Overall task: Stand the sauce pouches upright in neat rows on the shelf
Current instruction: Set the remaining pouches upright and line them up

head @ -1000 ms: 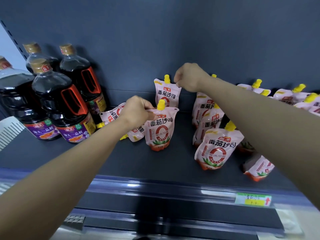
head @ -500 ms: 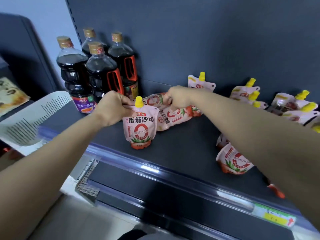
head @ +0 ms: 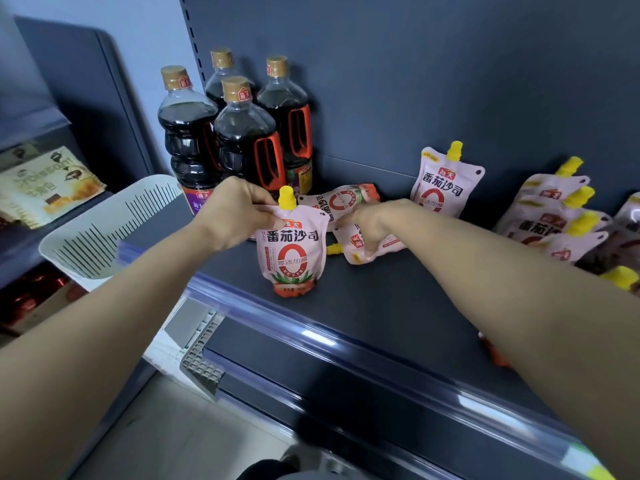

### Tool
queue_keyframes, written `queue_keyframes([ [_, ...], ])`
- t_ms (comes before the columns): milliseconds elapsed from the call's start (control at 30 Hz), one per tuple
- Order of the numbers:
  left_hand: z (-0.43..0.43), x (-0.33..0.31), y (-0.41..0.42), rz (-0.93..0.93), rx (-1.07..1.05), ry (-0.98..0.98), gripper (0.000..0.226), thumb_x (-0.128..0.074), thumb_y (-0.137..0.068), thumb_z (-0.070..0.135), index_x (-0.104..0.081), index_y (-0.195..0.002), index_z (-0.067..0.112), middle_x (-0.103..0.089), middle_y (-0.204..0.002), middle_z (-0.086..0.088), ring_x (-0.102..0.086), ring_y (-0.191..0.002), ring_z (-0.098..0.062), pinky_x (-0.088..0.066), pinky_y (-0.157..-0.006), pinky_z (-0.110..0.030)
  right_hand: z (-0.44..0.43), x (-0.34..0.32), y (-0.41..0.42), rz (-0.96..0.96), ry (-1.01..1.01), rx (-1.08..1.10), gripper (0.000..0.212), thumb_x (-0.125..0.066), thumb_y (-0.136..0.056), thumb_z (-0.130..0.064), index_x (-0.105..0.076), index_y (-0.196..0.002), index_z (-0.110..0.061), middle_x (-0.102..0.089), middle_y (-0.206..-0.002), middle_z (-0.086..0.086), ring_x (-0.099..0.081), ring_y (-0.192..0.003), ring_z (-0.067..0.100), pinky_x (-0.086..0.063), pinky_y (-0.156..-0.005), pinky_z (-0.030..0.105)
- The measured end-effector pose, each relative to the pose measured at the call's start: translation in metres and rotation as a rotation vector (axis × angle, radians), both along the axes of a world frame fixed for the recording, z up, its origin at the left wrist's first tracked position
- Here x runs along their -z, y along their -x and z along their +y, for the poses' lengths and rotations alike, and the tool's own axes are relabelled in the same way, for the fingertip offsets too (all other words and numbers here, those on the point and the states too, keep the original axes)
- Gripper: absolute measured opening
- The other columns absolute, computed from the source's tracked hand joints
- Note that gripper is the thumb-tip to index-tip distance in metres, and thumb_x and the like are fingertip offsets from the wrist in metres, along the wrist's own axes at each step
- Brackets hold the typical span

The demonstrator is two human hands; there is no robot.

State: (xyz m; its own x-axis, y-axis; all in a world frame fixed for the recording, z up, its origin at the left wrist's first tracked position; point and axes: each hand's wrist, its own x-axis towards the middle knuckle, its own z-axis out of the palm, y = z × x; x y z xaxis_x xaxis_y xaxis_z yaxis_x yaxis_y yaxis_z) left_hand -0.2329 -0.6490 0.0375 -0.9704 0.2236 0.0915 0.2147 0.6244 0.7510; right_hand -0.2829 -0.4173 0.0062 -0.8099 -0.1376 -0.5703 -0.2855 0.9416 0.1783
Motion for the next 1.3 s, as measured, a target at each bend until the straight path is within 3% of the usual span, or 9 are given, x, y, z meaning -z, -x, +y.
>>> queue_keyframes([
  [133, 0.0, -0.002, 0.004, -0.012, 0.007, -0.003, 0.016, -0.079, -0.068, 0.008, -0.068, -0.064, 0.019, -0.062, -0.055, 0.017, -0.052, -0.046, 0.015, -0.035, -0.043, 0.001, -0.004, 0.009, 0.004, 0.081, -0.042, -0.005, 0.102, -0.083, -0.067, -0.024, -0.022, -0.147, -0.041, -0.032, -0.15, 0.006, -0.035, -0.137, 0.03, -0.04, -0.104, 0.049],
  [333, 0.002, -0.001, 0.006, -0.021, 0.006, -0.004, 0.014, -0.078, -0.069, 0.008, -0.07, -0.069, 0.019, -0.066, -0.065, 0.012, -0.059, -0.055, 0.006, -0.044, -0.05, -0.006, -0.001, 0.01, 0.01, 0.13, 0.065, 0.083, 0.086, -0.08, -0.072, -0.024, -0.035, -0.145, -0.019, -0.046, -0.142, 0.006, -0.049, -0.125, 0.03, -0.046, -0.101, 0.042],
  [400, 0.004, -0.002, 0.007, -0.015, 0.01, -0.005, 0.018, -0.078, -0.07, 0.007, -0.067, -0.067, 0.022, -0.067, -0.067, 0.008, -0.059, -0.062, 0.0, -0.048, -0.058, -0.015, 0.003, -0.001, 0.01, 0.179, 0.146, 0.094, 0.066, -0.079, -0.074, -0.023, -0.049, -0.132, -0.014, -0.054, -0.129, 0.006, -0.055, -0.116, 0.029, -0.049, -0.092, 0.033],
  [500, 0.009, -0.002, 0.008, -0.017, 0.018, 0.002, 0.018, -0.077, -0.07, 0.006, -0.068, -0.066, 0.021, -0.069, -0.07, 0.003, -0.06, -0.066, -0.007, -0.049, -0.063, -0.019, 0.014, -0.025, 0.006, 0.295, 0.286, 0.111, 0.027, -0.082, -0.071, -0.019, -0.056, -0.079, -0.016, -0.056, -0.095, 0.006, -0.055, -0.087, 0.025, -0.044, -0.068, 0.029],
  [600, 0.019, -0.002, 0.011, -0.012, 0.037, -0.009, 0.015, -0.077, -0.07, 0.005, -0.07, -0.068, 0.018, -0.069, -0.07, -0.002, -0.06, -0.063, -0.008, -0.05, -0.06, -0.02, 0.032, -0.051, -0.002, 0.453, 0.381, 0.202, 0.026, -0.078, -0.072, -0.011, -0.066, -0.094, -0.018, -0.058, -0.091, 0.002, -0.057, -0.083, 0.024, -0.044, -0.063, 0.026],
  [767, 0.046, 0.0, 0.012, 0.012, 0.096, -0.011, 0.007, -0.076, -0.07, 0.004, -0.073, -0.076, 0.006, -0.065, -0.064, 0.0, -0.051, -0.056, -0.001, -0.041, -0.054, -0.017, 0.067, -0.072, -0.021, 0.616, 0.372, 0.342, 0.012, -0.07, -0.073, -0.005, -0.059, -0.073, -0.009, -0.06, -0.074, 0.008, -0.054, -0.075, 0.027, -0.043, -0.061, 0.029],
  [967, 0.083, 0.002, 0.01, 0.01, 0.186, -0.029, 0.013, -0.076, -0.07, 0.004, -0.074, -0.083, 0.006, -0.06, -0.068, 0.005, -0.047, -0.057, 0.005, -0.038, -0.053, -0.005, 0.084, -0.068, -0.043, 0.669, 0.233, 0.409, 0.014, -0.061, -0.08, -0.005, -0.05, -0.071, -0.008, -0.05, -0.085, 0.009, -0.05, -0.078, 0.028, -0.042, -0.066, 0.031],
  [1100, 0.104, 0.001, 0.006, 0.005, 0.225, -0.03, 0.01, -0.077, -0.07, 0.007, -0.074, -0.08, 0.005, -0.064, -0.07, -0.007, -0.05, -0.063, -0.011, -0.046, -0.064, -0.025, 0.099, -0.071, -0.052, 0.653, 0.234, 0.476, 0.009, -0.063, -0.081, -0.008, -0.054, -0.085, -0.006, -0.051, -0.091, 0.012, -0.054, -0.083, 0.032, -0.041, -0.067, 0.032],
  [1300, 0.136, 0.0, 0.001, 0.01, 0.282, -0.022, 0.006, -0.078, -0.069, 0.011, -0.073, -0.072, 0.012, -0.066, -0.068, -0.002, -0.053, -0.065, -0.011, -0.045, -0.065, -0.023, 0.11, -0.078, -0.058, 0.647, 0.303, 0.499, 0.019, -0.058, -0.084, -0.004, -0.066, -0.1, -0.002, -0.064, -0.11, 0.017, -0.062, -0.1, 0.035, -0.053, -0.084, 0.037],
])
